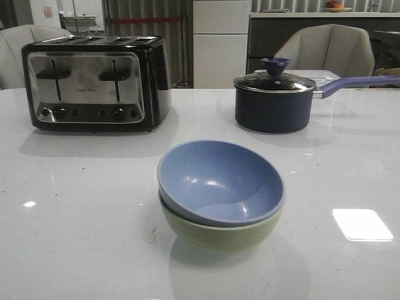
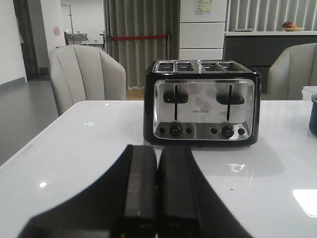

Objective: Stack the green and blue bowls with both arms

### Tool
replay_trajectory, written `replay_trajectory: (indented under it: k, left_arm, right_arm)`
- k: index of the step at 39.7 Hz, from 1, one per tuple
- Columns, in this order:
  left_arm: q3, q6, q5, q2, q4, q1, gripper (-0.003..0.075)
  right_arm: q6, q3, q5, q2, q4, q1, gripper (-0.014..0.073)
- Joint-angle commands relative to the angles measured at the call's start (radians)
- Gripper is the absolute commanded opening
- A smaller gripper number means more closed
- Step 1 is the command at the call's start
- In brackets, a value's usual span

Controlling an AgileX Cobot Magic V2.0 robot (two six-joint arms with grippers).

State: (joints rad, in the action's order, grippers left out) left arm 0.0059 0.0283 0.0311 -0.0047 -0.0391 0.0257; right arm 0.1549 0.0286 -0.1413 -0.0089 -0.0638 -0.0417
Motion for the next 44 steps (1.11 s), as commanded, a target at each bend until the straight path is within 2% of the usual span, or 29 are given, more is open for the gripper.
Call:
replay_trajectory:
  k: [1,5,9,44]
  left_arm:
    - [0.006,-0.008,-0.093,-0.017,-0.001,-0.002,0.0098]
    - [0.006,-0.008,-0.093,-0.017,-0.001,-0.002,0.0098]
    - [0.006,-0.008,-0.093,-0.017,-0.001,-0.002,0.0098]
    - [0.006,-0.008,-0.093,-0.017,-0.001,-0.002,0.0098]
  right_arm:
    - [-0.065,-0.005,0.141,-0.02,0.005,0.008,0.0028]
    - [-0.176,-0.005,0.171,-0.02,0.037,0.025,0.0028]
    - [-0.214,-0.005,0.173,-0.02,0.051,0.037,0.0028]
    - [-0.216,-0.005,0.169,-0.02,0.052,0.039,0.0028]
